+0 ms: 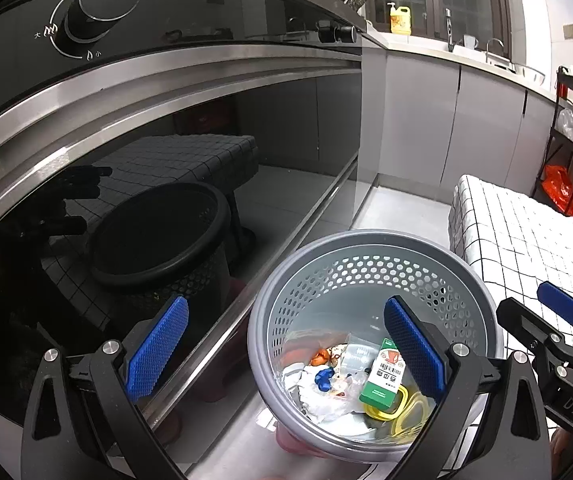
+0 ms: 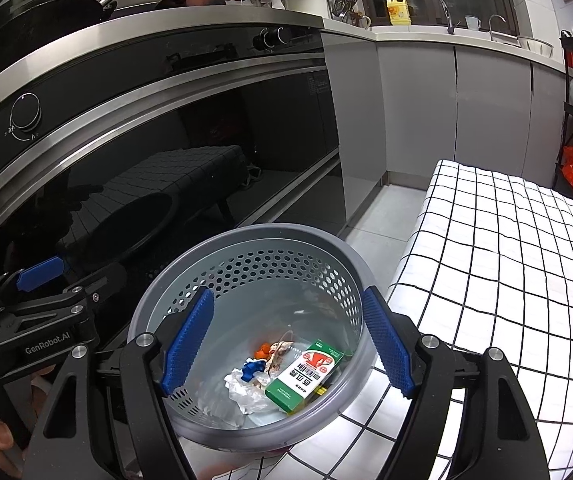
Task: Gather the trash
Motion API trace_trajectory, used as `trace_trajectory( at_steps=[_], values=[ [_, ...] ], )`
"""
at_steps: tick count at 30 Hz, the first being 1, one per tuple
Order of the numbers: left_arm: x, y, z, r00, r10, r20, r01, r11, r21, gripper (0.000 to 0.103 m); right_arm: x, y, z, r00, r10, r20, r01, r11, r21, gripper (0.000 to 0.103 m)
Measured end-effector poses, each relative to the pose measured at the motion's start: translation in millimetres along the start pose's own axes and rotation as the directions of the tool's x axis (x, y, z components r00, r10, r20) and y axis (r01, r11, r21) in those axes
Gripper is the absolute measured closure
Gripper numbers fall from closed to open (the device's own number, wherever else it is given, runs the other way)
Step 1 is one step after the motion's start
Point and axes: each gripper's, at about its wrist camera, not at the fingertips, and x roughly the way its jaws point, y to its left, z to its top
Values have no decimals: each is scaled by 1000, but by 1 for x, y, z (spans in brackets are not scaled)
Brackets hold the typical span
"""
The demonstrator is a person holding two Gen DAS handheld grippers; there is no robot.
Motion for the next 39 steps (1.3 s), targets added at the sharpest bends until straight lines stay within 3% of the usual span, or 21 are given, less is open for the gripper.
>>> trace_trajectory(
  at_steps=[39],
  values=[
    [0, -2, 0, 999, 33, -10, -33, 999, 8, 7, 0, 2, -1, 1000, -4, 2, 4, 1000, -4, 30]
  ],
)
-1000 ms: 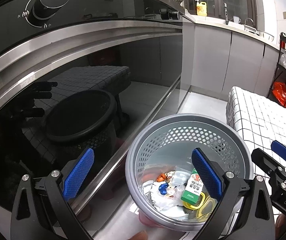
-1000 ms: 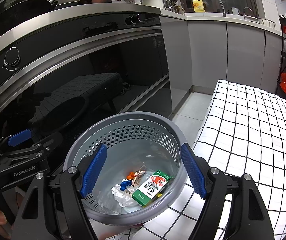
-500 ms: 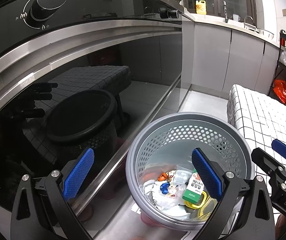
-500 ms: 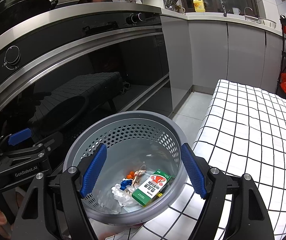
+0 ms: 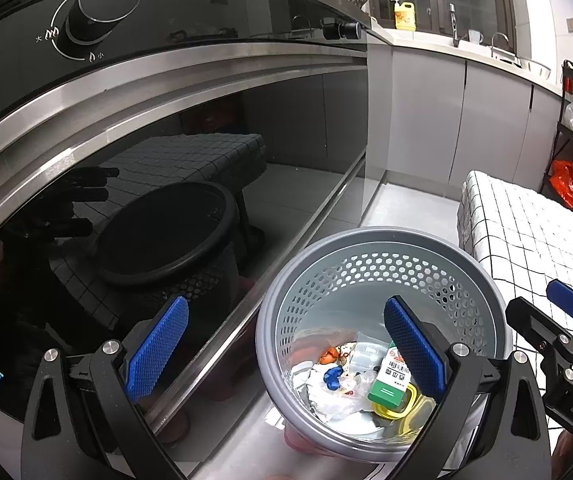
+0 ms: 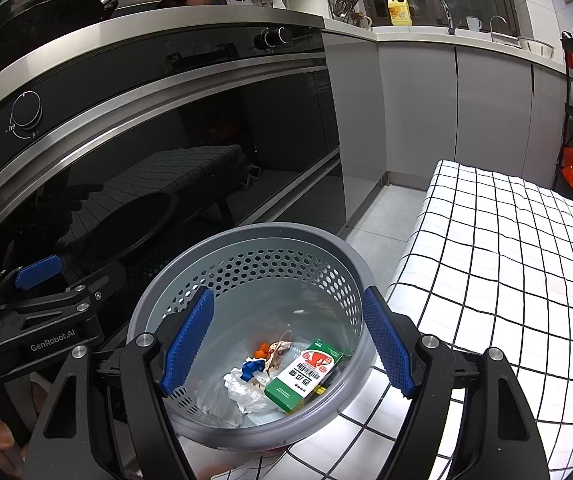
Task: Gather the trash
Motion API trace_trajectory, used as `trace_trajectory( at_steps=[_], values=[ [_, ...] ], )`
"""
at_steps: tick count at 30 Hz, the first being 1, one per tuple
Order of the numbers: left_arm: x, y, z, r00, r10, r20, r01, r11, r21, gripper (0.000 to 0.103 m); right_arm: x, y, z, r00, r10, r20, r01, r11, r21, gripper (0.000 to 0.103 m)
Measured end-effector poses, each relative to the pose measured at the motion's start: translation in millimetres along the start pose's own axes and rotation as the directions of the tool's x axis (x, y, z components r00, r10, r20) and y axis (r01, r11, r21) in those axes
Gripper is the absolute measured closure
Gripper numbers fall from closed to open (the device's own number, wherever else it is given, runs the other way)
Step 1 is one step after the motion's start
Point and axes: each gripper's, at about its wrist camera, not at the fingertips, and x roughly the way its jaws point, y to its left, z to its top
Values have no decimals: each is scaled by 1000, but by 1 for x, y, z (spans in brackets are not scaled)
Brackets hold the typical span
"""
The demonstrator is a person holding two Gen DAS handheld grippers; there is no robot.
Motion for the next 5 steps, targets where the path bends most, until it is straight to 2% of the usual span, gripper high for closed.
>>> trace_trajectory(
  at_steps=[5],
  values=[
    [1, 2, 1, 1000, 3, -3, -3, 1000, -4, 7, 0, 0, 0, 1000, 0, 0, 0, 1000, 0, 30]
  ],
)
